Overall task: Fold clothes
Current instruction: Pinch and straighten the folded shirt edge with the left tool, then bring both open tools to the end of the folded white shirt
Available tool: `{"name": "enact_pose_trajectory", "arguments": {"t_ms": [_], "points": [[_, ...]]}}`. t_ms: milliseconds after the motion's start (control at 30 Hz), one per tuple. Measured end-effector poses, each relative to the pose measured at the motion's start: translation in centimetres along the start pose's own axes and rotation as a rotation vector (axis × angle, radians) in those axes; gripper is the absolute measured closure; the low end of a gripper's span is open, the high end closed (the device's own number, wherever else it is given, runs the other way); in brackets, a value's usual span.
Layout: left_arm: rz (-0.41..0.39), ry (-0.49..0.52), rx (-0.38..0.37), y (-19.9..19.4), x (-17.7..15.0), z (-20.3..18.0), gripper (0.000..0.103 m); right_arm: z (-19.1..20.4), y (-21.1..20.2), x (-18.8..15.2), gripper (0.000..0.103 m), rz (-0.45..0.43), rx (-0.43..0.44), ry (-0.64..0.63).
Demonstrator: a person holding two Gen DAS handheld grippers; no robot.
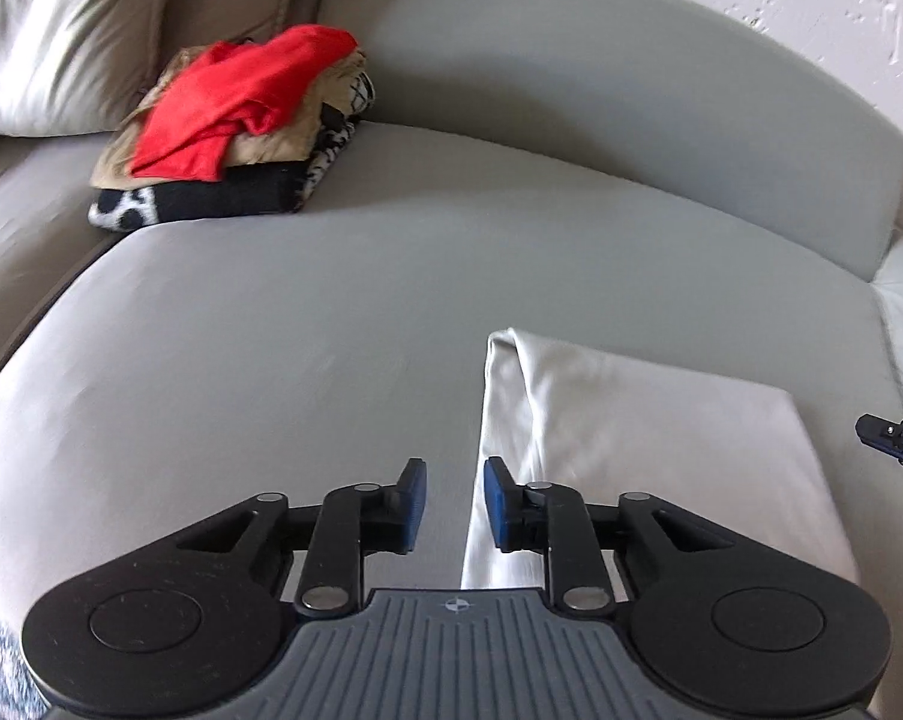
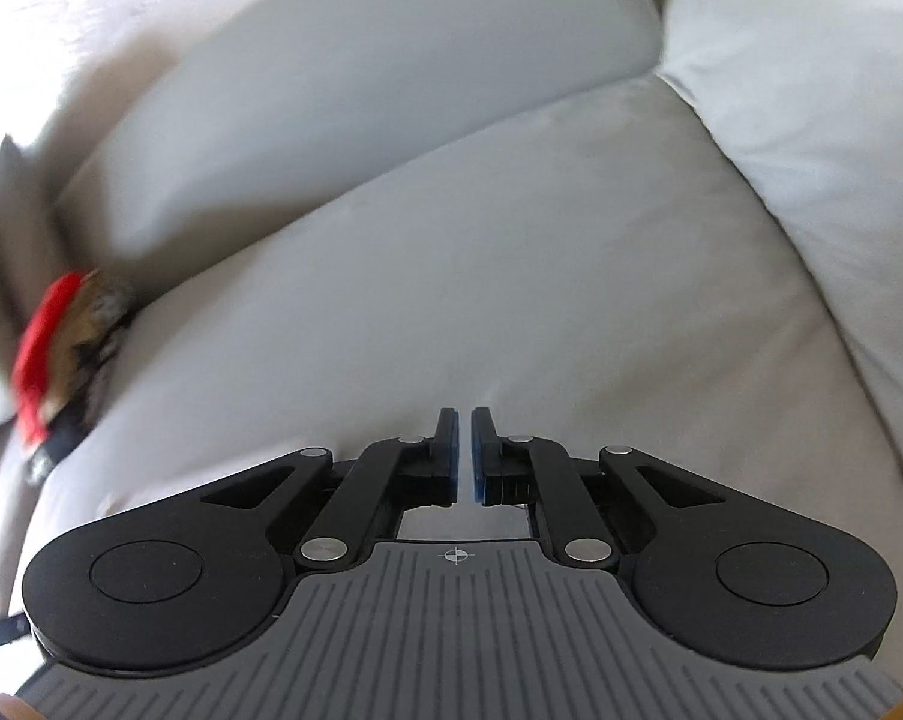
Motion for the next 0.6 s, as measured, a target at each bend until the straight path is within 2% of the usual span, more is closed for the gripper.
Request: {"name": "enact_pose_trajectory", "arguments": {"t_ms": [67, 200, 333, 433, 500, 600], "points": [[-0.010, -0.009, -0.005, -2.3, -0.9, -0.5, 0.079, 0.8, -2.4, -1.5, 0.090, 0.027, 0.029, -0.047], [-0.020, 0.013, -0.043, -4.9, -3.1, -3.0, 0.078, 3.4, -5.1, -6.2, 0.073, 0.109, 0.045, -0.222], [-0.006, 0.112, -0.025, -5.5, -5.4, -6.9, 0.077, 6.0, -7.4, -11.2, 0.073, 0.193, 0.054, -0.405], [0.032, 0.179, -0.005, -4.3, -6.9, -8.4, 0.077, 6.5, -7.8, -14.9, 0.071, 0.235, 0.036, -0.539], [0.039, 0.228, 0.027, -3.9, -7.5, -8.5, 0.071, 5.9, -8.0, -16.1, 0.070, 0.240, 0.004, -0.614], [0.086, 0.238, 0.071, -4.2, -8.3, -7.3, 0.071, 4.3, -10.0, -16.0, 0.070, 0.243, -0.045, -0.624]]}}
Point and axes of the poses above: each gripper's, at about its wrist camera, not at the fingertips, and y roughly the way its jaws point, z to its left, x to its top, the point moved 6 cm from there along y, roughly the way its jaws point, and after that the axes turned 13 degrees about y, right-handed, at the moved point
